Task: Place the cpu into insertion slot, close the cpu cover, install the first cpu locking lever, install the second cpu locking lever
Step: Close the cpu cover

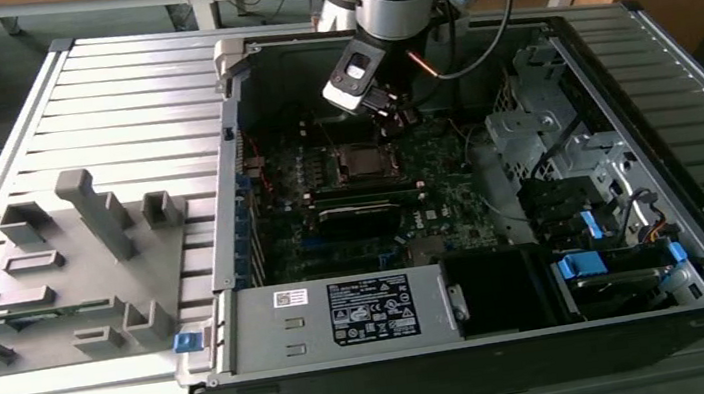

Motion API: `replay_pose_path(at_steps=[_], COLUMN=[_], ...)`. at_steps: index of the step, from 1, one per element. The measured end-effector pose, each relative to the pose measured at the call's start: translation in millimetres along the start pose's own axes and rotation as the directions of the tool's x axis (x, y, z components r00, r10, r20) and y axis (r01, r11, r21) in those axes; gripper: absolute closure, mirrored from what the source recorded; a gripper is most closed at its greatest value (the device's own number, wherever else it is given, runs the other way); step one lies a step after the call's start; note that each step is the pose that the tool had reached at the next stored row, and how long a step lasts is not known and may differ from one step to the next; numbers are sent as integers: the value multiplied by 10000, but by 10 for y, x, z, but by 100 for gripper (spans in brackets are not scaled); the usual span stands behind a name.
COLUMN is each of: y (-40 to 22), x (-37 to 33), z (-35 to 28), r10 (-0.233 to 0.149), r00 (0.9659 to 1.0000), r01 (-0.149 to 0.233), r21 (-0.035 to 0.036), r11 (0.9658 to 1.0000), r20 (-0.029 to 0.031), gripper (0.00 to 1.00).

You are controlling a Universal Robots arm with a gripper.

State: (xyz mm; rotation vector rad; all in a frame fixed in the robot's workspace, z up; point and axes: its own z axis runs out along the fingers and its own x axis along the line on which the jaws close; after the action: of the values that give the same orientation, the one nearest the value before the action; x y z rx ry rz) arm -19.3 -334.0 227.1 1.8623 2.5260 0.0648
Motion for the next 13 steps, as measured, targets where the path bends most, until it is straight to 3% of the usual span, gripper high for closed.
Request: replay_pose_path(at_steps=[13], y=[0], x=[0], z=[0], r10=[-327], r00=[9995], r01=[327], r21=[7], r11=[9995], r20=[-12], gripper=[90])
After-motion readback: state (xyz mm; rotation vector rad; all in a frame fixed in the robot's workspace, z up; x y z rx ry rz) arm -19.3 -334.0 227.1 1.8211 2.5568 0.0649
